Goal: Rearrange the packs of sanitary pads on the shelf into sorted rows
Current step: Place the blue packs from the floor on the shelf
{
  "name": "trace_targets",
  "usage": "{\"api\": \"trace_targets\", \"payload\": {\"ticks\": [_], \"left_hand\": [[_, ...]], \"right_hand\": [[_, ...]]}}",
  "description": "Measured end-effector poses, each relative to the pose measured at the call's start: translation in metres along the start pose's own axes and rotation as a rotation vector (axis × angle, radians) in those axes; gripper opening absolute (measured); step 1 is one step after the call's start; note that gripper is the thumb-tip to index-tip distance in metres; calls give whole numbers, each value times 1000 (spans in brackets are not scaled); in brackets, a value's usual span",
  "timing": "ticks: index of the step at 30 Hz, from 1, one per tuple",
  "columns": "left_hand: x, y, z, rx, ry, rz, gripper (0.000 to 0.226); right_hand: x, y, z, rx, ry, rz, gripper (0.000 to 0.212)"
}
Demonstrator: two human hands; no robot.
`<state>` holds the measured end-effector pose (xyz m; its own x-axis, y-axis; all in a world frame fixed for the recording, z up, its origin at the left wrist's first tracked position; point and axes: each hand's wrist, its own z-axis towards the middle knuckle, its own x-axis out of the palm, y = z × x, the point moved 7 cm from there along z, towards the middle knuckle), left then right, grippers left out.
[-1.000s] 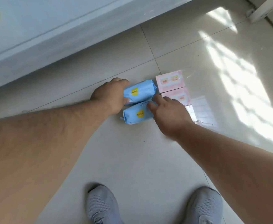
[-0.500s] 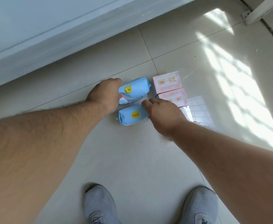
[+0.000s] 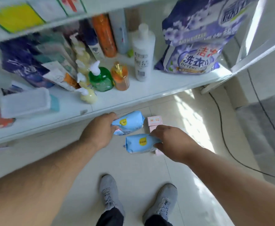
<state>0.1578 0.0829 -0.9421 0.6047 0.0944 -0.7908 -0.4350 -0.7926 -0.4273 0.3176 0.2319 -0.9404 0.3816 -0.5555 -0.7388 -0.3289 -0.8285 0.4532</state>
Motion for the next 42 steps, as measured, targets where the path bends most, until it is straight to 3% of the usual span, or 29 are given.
{"api": "trace_targets", "payload": {"ticks": [6,12,20,29,34,38,42], "left_hand": [[-160,-56,-134,8,-120,-47,6],[-286,-81,-262,15,-218,-40,9],[-390,-85,-408,63,-350,-40,24],[-488,-68,-561,112,-566,-70,15],[-555,-78,-629,211,-674,-9,25],[-610,-101,-674,268,-756,83,31],[-669,-122,-700,295,-867,119,14]], "right_hand": [[-159,104,-113,-53,-2,-94,29],[-258,207,-208,-102,-78,-227,30],[-312,317,-303,-106,-221,-305,39],[-357,444,-408,-135,-389,-424,29],[-403,510,-465,-188,-499,-486,43],[-446,550,-495,-225,-588,-474,32],[-487,580,-510,-257,-640,-422,24]]}}
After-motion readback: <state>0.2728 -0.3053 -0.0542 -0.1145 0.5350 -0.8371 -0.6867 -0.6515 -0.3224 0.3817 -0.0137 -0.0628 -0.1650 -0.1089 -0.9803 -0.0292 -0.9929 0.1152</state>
